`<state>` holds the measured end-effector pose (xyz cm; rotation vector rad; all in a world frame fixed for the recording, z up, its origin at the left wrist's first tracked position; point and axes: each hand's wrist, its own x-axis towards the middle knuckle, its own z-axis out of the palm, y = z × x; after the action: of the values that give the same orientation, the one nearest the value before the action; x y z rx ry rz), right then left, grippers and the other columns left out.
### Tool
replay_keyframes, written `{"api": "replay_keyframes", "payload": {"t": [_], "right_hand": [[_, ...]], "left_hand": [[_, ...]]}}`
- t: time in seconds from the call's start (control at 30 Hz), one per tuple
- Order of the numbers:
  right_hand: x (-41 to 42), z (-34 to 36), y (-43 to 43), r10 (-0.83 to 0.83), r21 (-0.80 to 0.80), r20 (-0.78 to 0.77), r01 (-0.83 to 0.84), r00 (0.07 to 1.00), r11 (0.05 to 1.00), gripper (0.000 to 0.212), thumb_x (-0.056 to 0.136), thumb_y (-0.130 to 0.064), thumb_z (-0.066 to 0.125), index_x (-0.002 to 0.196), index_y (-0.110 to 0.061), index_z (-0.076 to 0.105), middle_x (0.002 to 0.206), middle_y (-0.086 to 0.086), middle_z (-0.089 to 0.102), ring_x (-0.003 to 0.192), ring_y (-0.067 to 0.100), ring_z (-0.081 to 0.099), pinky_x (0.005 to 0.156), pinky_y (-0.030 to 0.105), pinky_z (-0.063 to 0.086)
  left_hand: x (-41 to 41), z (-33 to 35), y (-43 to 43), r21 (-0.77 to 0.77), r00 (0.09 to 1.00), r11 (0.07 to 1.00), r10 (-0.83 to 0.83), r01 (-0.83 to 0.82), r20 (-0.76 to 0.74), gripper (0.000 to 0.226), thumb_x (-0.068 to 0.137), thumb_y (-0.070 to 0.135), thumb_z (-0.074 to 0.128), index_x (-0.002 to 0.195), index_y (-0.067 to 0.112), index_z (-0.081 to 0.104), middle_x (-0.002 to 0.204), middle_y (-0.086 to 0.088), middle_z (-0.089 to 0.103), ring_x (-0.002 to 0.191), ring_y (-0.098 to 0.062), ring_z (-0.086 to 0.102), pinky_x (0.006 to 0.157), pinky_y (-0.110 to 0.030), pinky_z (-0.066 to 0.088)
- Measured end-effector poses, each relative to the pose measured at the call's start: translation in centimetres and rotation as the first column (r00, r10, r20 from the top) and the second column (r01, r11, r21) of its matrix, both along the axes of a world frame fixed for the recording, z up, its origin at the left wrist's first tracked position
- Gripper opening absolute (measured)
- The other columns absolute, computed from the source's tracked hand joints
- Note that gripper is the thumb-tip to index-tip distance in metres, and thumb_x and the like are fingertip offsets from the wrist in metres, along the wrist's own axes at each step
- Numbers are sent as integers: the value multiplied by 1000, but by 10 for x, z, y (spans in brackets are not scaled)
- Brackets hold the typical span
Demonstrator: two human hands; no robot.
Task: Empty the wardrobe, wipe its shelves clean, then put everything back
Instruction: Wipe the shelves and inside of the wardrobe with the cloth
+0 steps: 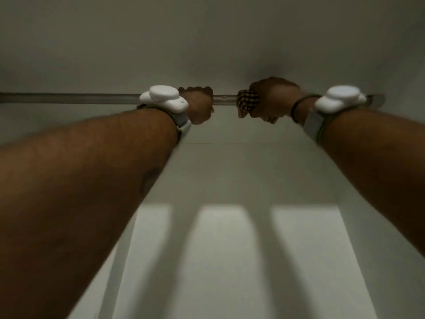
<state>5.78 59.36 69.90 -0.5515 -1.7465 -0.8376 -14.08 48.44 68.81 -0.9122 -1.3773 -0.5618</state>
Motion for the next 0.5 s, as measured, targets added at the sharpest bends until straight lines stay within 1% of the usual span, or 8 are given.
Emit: {"api": "replay_keyframes", "payload": {"t": [0.03, 0.1, 0.13, 0.2, 0.27, 0.3, 0.4, 0.5], "right_hand": [[-8, -7, 21, -41, 217, -103, 63, 994, 974, 23, 81, -22, 72, 97, -10, 61, 84, 11, 69, 75, 35, 66, 74, 39, 49], [-7, -23, 46, -77, 360, -183, 140, 980, 922, 29, 76, -19, 72, 99, -8, 58, 86, 14, 66, 77, 39, 63, 78, 42, 43], [1, -20, 43, -59, 314, -122, 95, 991, 945, 26, 77, -21, 72, 97, -10, 59, 84, 13, 67, 75, 38, 64, 75, 41, 45], [36, -7, 17, 11, -18, 40, -10, 999, 1000, 16, 81, -28, 72, 89, -16, 65, 75, 8, 72, 67, 29, 70, 62, 36, 55], [66, 2, 2, -3, -286, 162, 50, 987, 957, 19, 83, -34, 73, 82, -15, 71, 69, 10, 73, 59, 24, 70, 58, 37, 60], [76, 3, 7, -31, -321, 165, 83, 986, 944, 22, 84, -34, 74, 82, -13, 71, 70, 13, 73, 58, 25, 69, 58, 37, 61], [72, -9, 48, -98, -10, -71, 97, 993, 995, 19, 82, -27, 70, 93, -13, 63, 78, 10, 71, 68, 31, 69, 69, 38, 56], [53, -15, 86, -88, 306, -291, 180, 953, 935, 28, 78, -25, 66, 99, -9, 57, 86, 15, 65, 77, 40, 63, 82, 46, 43]], "left_hand": [[-2, 1, -4, -8, 1000, 1000, 6, -6, 5, 29, 100, 30, 56, 121, 10, 50, 117, -14, 61, 106, -37, 59, 96, -43, 40], [0, -1, 0, -9, 1000, 1000, -7, 7, 13, 27, 100, 29, 56, 119, 11, 51, 116, -14, 61, 105, -37, 59, 97, -44, 39], [2, -1, 2, 19, 1000, 1000, -2, 2, -2, 26, 99, 28, 56, 118, 10, 51, 115, -14, 61, 105, -37, 58, 98, -44, 38], [-1, -1, 4, 67, 1000, 998, 15, -15, -5, 24, 99, 27, 57, 116, 10, 52, 115, -14, 62, 106, -36, 58, 98, -43, 37], [-2, -2, 6, 63, 1000, 998, 9, -9, 0, 20, 99, 26, 56, 112, 12, 51, 112, -14, 61, 103, -35, 58, 97, -42, 37], [0, 0, 5, 55, 1000, 998, 1, -1, 5, 17, 99, 26, 56, 109, 14, 50, 110, -13, 61, 101, -35, 58, 96, -42, 38], [6, 2, 5, 58, 998, 998, 18, -22, 63, 16, 97, 27, 54, 106, 15, 49, 104, -10, 59, 98, -33, 58, 97, -43, 38], [12, -1, 12, 132, 993, 989, 47, -61, 109, 11, 92, 23, 53, 97, 15, 48, 101, -10, 57, 94, -32, 53, 103, -45, 34]]}}
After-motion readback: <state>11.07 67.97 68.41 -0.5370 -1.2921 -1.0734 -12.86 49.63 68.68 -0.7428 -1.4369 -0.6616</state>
